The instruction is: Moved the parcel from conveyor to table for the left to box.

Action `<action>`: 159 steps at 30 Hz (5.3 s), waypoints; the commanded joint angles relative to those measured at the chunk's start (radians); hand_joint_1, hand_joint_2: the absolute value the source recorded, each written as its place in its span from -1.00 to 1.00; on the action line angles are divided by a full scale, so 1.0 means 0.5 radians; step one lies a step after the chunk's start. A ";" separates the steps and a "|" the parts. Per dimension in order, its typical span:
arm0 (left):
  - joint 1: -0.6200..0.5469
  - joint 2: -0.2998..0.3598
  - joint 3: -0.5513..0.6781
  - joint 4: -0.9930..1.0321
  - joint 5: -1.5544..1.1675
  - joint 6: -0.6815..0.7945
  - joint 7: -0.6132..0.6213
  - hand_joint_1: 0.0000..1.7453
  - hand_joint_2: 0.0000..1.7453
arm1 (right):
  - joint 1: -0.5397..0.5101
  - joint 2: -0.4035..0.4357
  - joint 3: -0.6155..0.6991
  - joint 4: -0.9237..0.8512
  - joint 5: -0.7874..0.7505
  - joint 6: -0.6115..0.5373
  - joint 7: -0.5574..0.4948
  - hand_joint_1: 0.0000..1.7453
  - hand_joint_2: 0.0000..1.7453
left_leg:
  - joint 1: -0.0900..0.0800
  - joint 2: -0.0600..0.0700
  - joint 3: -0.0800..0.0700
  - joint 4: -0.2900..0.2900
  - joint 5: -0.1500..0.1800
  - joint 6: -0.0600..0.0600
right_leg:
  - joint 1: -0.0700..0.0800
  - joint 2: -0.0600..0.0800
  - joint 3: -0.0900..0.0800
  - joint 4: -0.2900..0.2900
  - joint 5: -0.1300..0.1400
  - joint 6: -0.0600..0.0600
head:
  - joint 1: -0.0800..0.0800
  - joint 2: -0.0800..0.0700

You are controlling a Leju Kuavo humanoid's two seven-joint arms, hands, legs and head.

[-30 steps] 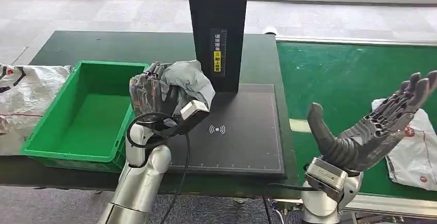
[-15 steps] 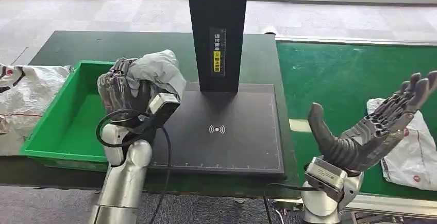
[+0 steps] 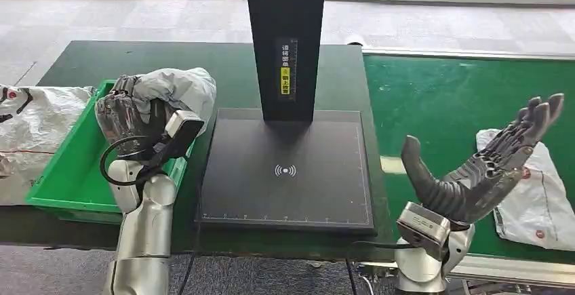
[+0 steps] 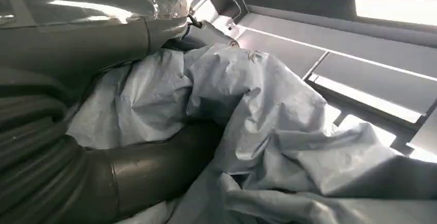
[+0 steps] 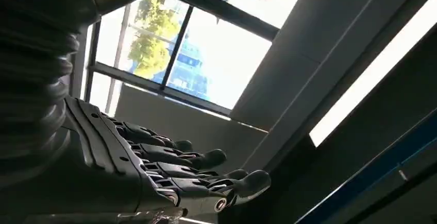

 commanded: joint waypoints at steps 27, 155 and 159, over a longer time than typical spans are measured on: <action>-0.246 0.034 0.900 0.069 0.680 0.005 -0.616 1.00 1.00 | -0.012 0.042 -0.133 0.214 -0.017 0.001 0.004 -1.00 1.00 | 0.002 0.001 0.005 -0.003 0.000 0.000 | 0.002 0.001 0.006 -0.003 0.000 -0.001 | 0.000 0.000; 0.059 0.121 -0.045 0.032 2.034 -0.447 -0.655 -1.00 -1.00 | -0.036 0.042 -0.471 0.426 0.101 0.001 0.004 -1.00 1.00 | 0.001 -0.003 0.009 -0.005 0.001 0.000 | 0.001 -0.002 0.010 -0.006 0.000 -0.001 | 0.000 0.000; 0.141 0.127 -0.128 -0.082 2.112 -0.505 -0.655 -1.00 -1.00 | -0.066 0.042 -0.577 0.468 0.161 0.001 0.004 -1.00 1.00 | 0.000 -0.005 0.006 -0.003 0.001 0.000 | 0.000 -0.005 0.009 -0.003 0.000 -0.001 | 0.000 0.000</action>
